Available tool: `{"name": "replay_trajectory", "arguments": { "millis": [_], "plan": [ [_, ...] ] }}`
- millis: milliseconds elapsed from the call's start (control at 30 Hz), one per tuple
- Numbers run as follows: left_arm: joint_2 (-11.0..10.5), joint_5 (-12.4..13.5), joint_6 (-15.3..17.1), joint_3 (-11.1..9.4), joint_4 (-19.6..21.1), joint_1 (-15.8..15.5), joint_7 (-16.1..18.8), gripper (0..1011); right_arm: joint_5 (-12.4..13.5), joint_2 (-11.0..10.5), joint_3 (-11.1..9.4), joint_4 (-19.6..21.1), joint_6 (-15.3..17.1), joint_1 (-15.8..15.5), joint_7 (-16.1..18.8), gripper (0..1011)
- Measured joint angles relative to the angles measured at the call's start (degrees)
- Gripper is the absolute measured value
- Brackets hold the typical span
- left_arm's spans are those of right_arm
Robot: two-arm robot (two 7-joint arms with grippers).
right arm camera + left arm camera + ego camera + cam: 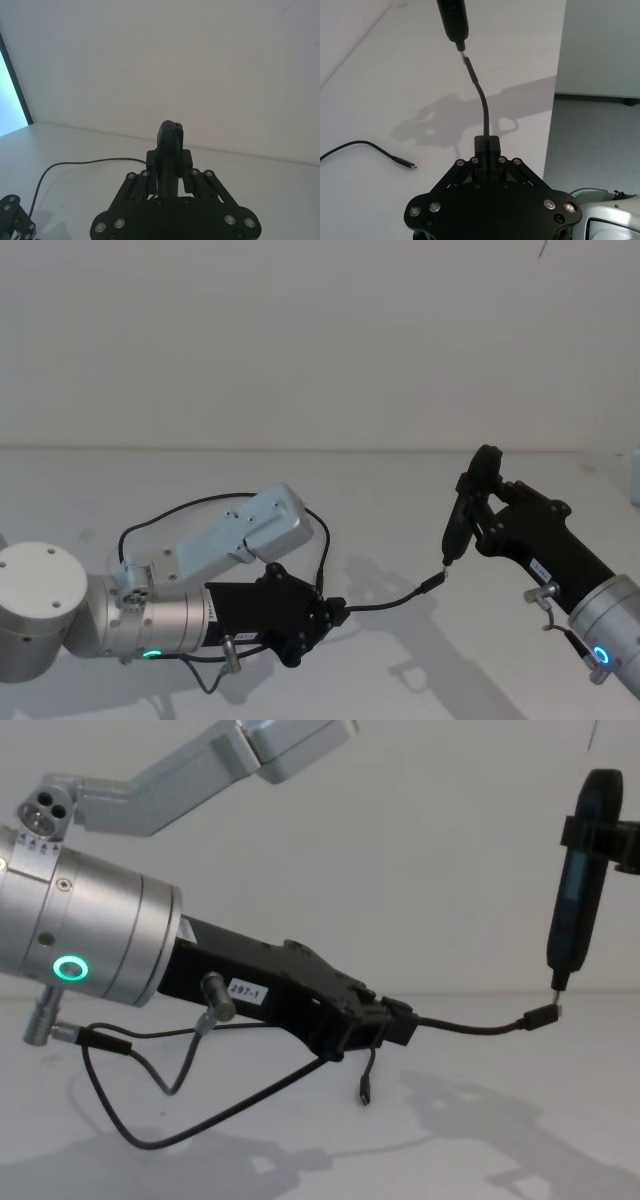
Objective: Pick up the data cable with the one hand.
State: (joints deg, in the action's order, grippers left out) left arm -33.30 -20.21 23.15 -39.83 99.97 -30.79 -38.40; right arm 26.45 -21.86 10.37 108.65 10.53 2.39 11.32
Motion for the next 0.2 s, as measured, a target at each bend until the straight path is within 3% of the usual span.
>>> {"name": "replay_trajectory", "arguments": {
  "millis": [200],
  "plan": [
    [0.0,0.0,0.0,0.0,0.0,0.0,0.0,34,-0.07,-0.09,0.06,0.03,0.0,0.01,0.09,279]
  ]
}}
